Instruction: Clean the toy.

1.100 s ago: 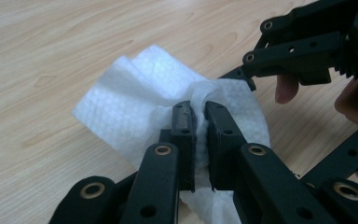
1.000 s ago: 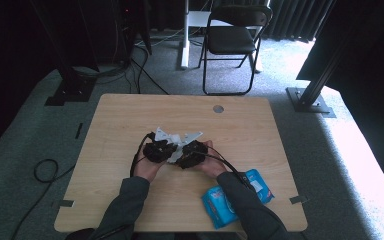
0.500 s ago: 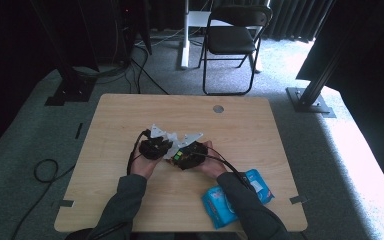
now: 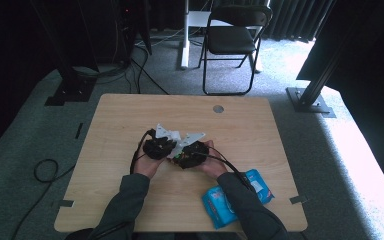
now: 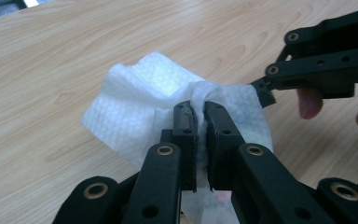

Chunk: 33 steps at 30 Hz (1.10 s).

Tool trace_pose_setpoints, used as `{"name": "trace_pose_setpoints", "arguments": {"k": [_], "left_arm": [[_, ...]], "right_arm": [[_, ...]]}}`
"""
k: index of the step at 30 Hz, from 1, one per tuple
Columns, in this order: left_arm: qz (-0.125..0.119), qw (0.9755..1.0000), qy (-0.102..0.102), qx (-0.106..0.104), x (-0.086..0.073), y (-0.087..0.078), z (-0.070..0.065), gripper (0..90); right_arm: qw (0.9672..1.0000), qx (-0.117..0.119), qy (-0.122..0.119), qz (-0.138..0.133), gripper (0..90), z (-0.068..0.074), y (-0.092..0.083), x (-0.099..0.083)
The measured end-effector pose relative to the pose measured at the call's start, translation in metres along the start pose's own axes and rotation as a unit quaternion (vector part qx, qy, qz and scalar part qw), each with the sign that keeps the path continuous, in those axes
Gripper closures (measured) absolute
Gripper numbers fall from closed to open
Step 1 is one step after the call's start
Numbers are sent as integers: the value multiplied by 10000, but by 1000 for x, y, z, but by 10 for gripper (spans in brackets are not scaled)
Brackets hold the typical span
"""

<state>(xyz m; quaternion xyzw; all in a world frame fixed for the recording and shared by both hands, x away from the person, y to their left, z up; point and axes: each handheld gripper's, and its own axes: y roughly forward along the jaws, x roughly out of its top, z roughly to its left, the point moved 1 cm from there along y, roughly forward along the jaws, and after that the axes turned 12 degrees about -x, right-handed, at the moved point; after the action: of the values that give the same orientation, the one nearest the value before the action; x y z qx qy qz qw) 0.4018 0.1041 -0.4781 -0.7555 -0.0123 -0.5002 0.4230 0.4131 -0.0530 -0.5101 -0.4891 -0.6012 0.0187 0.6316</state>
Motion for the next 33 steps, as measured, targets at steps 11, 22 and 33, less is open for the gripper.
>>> {"name": "trace_pose_setpoints", "arguments": {"k": [11,22,33], "left_arm": [[-15,9993,205,-317,2,4,-14,841],[-45,9989,243,-401,2,4,-14,841],[-82,9994,202,-261,3,1,-9,841]], "right_arm": [[10000,-25,86,-30,343,-1,-1,0],[9998,-11,184,-70,343,-2,-2,0],[9996,30,265,-119,344,-4,-3,0]]}}
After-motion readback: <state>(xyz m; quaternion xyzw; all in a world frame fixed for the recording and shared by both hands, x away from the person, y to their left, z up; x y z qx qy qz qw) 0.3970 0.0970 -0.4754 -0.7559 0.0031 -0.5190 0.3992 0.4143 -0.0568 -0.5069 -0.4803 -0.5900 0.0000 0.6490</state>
